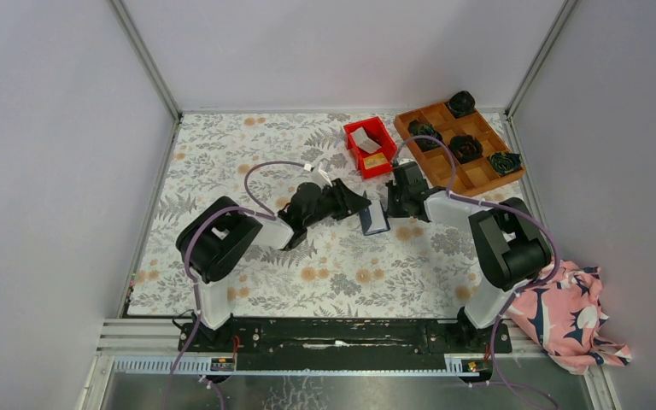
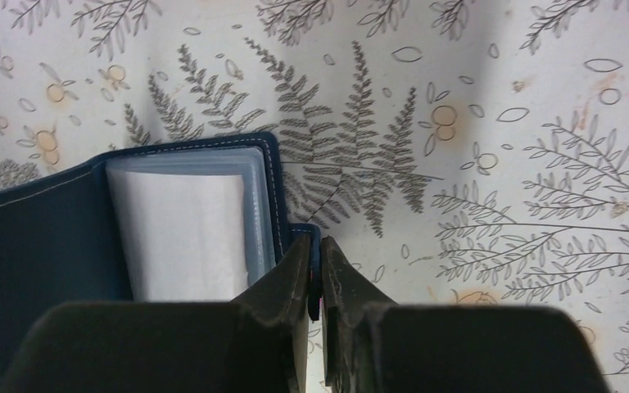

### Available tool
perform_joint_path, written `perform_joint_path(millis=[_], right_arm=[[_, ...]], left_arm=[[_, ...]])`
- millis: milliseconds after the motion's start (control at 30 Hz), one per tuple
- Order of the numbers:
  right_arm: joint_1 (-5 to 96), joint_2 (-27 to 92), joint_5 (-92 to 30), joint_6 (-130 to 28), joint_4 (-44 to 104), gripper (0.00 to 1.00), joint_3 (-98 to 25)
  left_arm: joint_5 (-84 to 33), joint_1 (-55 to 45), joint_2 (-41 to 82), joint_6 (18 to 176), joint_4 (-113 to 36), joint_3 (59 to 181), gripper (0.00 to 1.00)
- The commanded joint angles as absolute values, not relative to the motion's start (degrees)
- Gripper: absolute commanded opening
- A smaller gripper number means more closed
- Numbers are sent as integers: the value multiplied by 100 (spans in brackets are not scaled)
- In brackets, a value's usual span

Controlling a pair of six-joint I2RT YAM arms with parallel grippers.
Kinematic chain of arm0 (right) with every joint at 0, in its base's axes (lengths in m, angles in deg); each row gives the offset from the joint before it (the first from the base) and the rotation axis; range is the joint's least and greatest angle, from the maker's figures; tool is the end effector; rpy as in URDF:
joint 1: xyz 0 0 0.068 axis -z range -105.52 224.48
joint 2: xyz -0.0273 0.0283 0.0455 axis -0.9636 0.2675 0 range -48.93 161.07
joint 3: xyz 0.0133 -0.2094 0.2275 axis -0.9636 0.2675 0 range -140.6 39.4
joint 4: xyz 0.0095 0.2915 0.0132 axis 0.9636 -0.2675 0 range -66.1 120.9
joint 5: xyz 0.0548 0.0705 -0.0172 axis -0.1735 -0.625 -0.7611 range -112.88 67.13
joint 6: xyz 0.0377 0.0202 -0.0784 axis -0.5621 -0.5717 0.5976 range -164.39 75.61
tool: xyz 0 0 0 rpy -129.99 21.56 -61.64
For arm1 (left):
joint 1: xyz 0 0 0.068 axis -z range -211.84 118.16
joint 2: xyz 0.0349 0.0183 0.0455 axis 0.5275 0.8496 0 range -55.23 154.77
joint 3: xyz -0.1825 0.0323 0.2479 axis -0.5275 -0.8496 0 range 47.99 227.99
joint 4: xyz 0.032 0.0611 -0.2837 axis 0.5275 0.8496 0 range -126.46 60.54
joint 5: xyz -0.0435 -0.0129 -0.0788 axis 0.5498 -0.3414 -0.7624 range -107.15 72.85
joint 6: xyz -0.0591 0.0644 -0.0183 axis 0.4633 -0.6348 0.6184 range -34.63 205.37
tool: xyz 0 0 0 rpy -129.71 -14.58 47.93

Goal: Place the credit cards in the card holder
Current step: Close the card holder at the center of the board.

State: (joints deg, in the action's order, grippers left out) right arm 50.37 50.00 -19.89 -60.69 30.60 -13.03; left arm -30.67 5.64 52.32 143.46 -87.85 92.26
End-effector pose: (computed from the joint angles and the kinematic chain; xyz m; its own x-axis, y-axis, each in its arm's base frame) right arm 0.3725 0.1621 0.1397 -0.7440 -0.0261 -0.6676 -0.1738 0.9724 0.1557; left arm 0.3359 -0.2808 0.1493 -0.7426 -0.4706 -0.4765 0.2700 0.4406 -0.8561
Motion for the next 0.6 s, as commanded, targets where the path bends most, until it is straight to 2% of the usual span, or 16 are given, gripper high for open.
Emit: perform_joint_path(millis=[0,267,567], right_arm=[[4923,4662,-2205,-6163,3158,2,-1256],[4800,4345,-2288,-6270,3143,2,-1136],[4732,4233,-2252,-6369,3145,2,-1009]], left_arm=[[-3051,718,5370,14342,-8967,9540,38],[-3003,897,5537,14296,-8784,9754,38],[-2786,1154,5658,14314,-8919,9447,38]])
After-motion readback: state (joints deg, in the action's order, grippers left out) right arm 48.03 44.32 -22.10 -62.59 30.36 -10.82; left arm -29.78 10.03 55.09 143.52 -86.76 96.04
